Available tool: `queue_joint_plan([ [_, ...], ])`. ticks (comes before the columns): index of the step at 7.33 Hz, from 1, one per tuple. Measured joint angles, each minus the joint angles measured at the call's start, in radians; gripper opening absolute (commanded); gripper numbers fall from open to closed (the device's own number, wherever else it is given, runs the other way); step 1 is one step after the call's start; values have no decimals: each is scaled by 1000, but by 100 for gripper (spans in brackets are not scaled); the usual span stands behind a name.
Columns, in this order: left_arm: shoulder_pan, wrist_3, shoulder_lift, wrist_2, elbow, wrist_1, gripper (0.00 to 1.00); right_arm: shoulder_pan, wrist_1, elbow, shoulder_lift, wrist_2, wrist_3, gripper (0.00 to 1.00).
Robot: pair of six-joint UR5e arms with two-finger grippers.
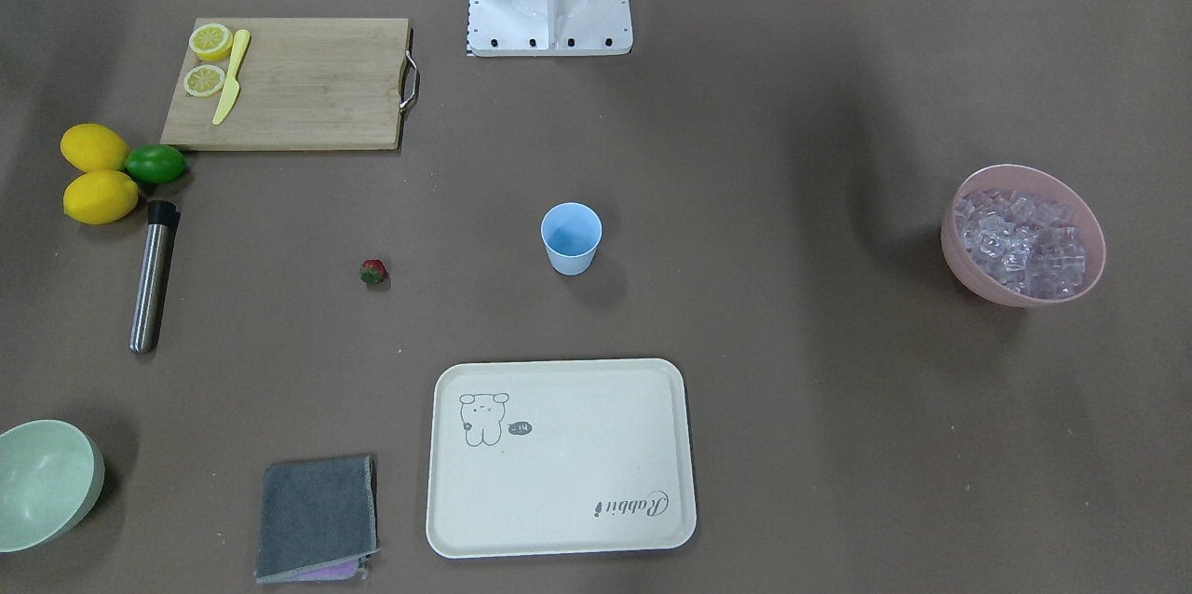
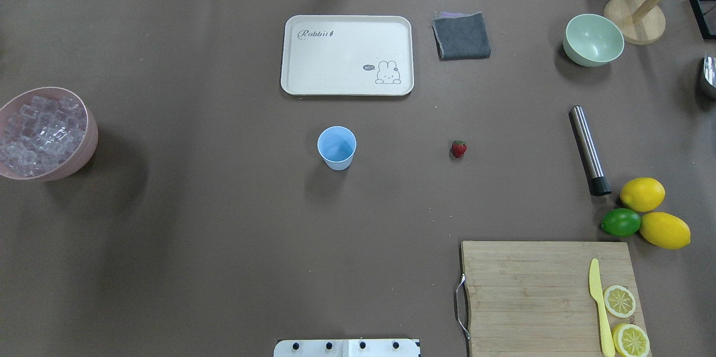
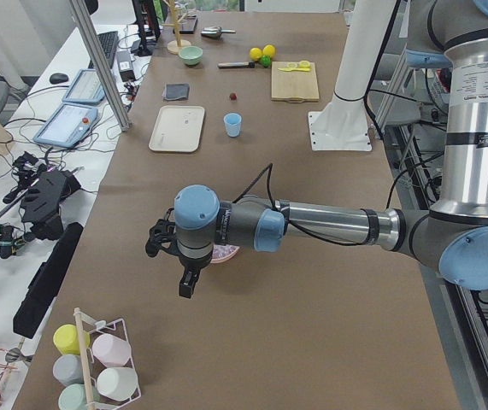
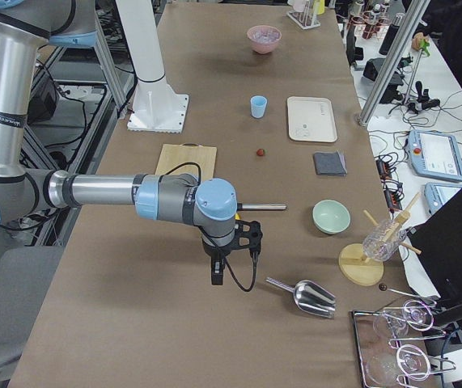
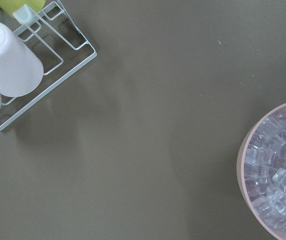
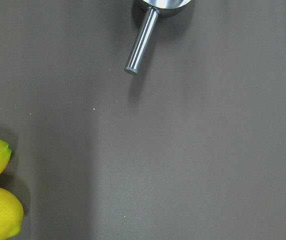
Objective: Mash ice and strawberries in cup
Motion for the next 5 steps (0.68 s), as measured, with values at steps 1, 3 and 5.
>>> queue_joint_plan([
  [1, 0, -5, 0, -1, 1, 0, 98, -2, 1, 1, 0, 2, 0, 100],
  [3, -1, -6, 9, -2, -4, -2, 98, -4, 3, 2, 1, 6, 0, 100],
  [5, -1, -9, 28, -2, -12, -11, 98, -9, 5, 3, 2, 12, 0, 100],
])
